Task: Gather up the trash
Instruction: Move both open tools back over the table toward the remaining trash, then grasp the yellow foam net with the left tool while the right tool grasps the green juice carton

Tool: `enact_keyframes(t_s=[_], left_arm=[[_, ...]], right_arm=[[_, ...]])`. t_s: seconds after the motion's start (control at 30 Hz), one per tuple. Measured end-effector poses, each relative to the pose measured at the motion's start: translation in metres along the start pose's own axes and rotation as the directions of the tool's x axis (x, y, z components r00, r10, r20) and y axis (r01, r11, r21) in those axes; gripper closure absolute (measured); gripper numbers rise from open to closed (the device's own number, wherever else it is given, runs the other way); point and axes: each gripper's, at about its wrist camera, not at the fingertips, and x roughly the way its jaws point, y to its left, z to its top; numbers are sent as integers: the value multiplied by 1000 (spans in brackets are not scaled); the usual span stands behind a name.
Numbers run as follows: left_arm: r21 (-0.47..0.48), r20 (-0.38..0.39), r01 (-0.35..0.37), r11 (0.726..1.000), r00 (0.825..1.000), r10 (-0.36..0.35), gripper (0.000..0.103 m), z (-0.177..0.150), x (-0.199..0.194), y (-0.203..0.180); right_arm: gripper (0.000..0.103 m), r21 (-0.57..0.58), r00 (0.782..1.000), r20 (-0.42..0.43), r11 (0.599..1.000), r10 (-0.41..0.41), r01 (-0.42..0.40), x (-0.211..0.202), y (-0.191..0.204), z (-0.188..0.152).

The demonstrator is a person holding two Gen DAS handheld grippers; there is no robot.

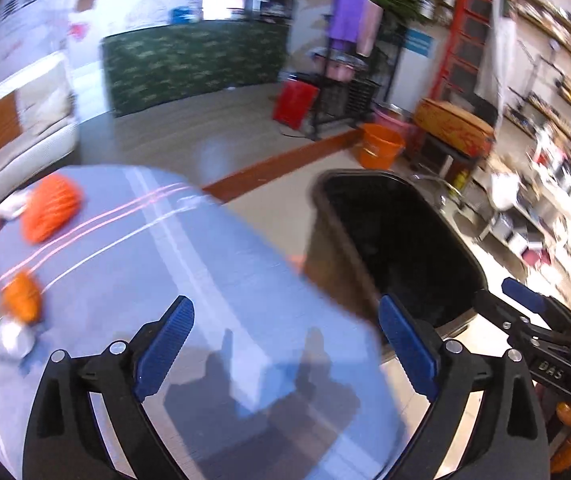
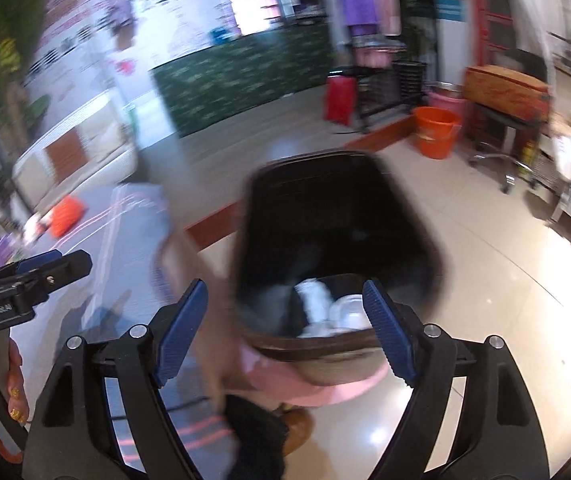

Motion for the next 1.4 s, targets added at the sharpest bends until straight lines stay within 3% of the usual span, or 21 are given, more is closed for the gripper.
enact_keyframes(t_s=[0.17,0.33,0.6,0.73,0.83,0.9,1.0,1.07,1.1,1.23,1.4], left_arm=[[-83,23,-109,991,994,111,10,-21,-37,56],[-120,-5,-206,971,978,207,10,-40,-63,104],[-207,-42,-334,920,942,333,10,-75,-98,181],[-257,-53,-360,897,932,358,10,-91,-113,214],[-270,-55,-385,883,921,385,10,-95,-123,233],[-272,-47,-408,872,910,411,10,-92,-130,249],[-288,-48,-438,852,895,444,11,-90,-137,274],[-328,-50,-423,845,901,432,18,-87,-138,288],[-363,-41,-391,846,914,405,21,-86,-140,295],[-409,-29,-314,857,943,331,22,-83,-130,297],[-433,-35,-298,851,949,314,29,-73,-102,306]], right_arm=[[24,-96,985,-64,982,158,-164,15,69,-2],[24,-177,944,-148,932,294,-318,24,138,-9],[24,-335,894,-250,834,371,-439,25,229,-24],[24,-419,876,-286,771,390,-480,29,275,-28],[24,-474,864,-299,722,406,-503,34,306,-24],[24,-491,840,-323,682,436,-542,40,327,-20],[24,-514,828,-336,649,449,-561,53,357,-18],[25,-524,834,-340,648,435,-552,64,371,-17],[27,-531,836,-344,646,427,-548,70,378,-16],[33,-564,856,-354,644,376,-516,98,401,-12],[35,-603,866,-372,623,333,-498,121,421,-13]])
